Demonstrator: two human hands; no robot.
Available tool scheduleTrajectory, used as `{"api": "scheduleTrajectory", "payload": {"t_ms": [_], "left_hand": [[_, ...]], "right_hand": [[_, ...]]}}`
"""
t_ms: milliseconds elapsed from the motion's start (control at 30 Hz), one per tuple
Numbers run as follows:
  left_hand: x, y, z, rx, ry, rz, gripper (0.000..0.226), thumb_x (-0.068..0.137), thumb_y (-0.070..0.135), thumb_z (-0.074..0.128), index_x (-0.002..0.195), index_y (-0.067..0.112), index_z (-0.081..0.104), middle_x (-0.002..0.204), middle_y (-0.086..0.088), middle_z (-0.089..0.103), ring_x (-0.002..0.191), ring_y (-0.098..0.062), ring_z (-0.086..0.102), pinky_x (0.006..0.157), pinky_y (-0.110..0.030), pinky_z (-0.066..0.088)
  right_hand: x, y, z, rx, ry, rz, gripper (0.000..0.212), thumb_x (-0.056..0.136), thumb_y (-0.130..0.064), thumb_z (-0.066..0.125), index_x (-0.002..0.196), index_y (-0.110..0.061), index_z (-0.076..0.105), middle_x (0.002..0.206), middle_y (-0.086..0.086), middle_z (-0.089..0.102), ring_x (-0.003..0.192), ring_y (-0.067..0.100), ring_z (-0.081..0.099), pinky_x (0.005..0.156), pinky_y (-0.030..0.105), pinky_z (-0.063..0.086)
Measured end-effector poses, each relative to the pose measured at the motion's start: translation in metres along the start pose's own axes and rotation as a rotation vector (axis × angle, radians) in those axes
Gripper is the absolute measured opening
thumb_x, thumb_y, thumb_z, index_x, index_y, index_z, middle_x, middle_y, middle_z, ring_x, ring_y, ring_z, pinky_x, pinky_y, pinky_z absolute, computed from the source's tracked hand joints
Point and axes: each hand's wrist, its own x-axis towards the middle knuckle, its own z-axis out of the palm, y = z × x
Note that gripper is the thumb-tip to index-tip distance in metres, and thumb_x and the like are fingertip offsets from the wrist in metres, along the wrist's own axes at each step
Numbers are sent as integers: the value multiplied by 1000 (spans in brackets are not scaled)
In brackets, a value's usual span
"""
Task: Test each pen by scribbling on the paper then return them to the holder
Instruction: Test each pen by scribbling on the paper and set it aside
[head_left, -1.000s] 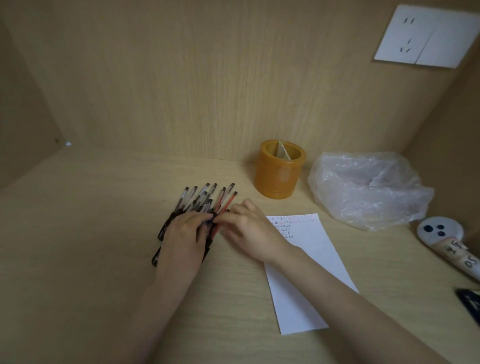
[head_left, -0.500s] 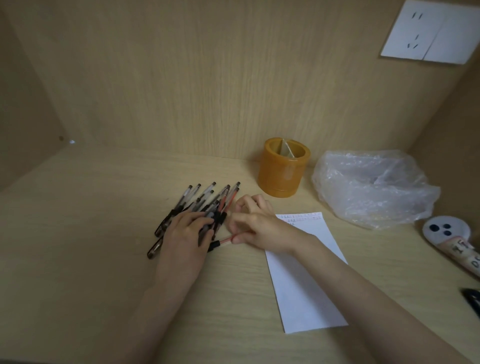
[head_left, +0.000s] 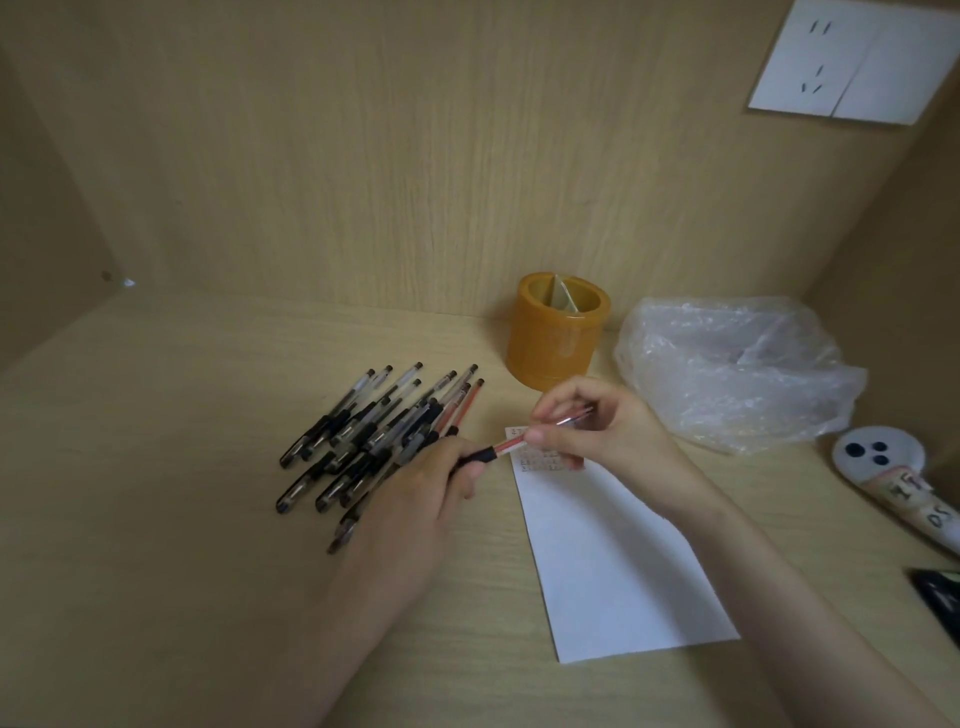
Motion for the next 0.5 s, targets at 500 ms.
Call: {"api": "scheduleTrajectory", "payload": {"t_ms": [500], "left_hand": [[-3, 33, 8, -114, -187, 1, 21, 95, 36, 44, 75, 36, 50, 49, 27, 48, 46, 1, 43, 47, -15, 30]], "right_hand": [[-28, 18, 15, 211, 70, 128, 24, 86, -9, 65, 64, -13, 56, 45, 5, 45, 38, 10, 34, 42, 15, 29]]}}
